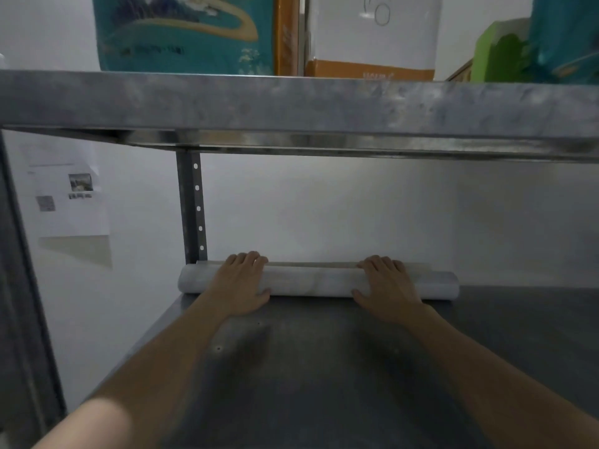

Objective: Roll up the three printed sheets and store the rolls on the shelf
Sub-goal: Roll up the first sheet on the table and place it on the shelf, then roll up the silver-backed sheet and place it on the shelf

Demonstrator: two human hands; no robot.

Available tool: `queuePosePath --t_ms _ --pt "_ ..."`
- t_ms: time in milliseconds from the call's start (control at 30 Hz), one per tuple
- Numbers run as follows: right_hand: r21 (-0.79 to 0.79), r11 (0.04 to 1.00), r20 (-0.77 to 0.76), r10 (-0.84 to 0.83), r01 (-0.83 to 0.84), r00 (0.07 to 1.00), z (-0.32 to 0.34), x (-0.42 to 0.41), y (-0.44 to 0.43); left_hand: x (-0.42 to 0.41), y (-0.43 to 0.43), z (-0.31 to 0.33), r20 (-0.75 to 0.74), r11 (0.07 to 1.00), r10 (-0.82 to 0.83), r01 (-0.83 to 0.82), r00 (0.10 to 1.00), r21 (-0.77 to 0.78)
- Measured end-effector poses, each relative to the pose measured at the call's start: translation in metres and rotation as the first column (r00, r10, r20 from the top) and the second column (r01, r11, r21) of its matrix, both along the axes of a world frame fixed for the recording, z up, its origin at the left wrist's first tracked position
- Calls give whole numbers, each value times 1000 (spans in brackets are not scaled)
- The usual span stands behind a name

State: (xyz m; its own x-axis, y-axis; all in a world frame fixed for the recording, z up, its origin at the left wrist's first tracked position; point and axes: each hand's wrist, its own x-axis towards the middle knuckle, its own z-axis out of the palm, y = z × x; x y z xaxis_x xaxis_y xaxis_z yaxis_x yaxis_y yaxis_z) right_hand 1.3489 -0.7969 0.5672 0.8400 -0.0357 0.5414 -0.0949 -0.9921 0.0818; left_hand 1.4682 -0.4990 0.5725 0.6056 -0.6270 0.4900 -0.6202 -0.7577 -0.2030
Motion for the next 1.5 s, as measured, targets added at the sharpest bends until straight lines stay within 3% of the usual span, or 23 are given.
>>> queuePosePath --t_ms 267,500,600,767,1167,1500 --pt "21 1000 27 20 -21 999 15 -67 13 -71 9 18 25 999 -7 8 1000 -40" --pt "59 996 47 69 -72 997 12 -179 25 -190 13 15 -9 995 55 -56 998 -78" --pt "7 997 12 77 -77 997 -3 -229 32 -256 13 1 -127 994 104 -109 986 -29" --pt "-1 998 -50 65 -65 997 -12 -304 43 -340 27 -10 -46 986 165 -164 985 36" --pt "33 998 36 59 -60 998 14 -435 110 -476 119 17 36 988 147 -145 988 -54" --pt "56 997 -25 63 -61 998 -27 -561 234 -609 225 -33 -81 990 134 -137 988 -31"
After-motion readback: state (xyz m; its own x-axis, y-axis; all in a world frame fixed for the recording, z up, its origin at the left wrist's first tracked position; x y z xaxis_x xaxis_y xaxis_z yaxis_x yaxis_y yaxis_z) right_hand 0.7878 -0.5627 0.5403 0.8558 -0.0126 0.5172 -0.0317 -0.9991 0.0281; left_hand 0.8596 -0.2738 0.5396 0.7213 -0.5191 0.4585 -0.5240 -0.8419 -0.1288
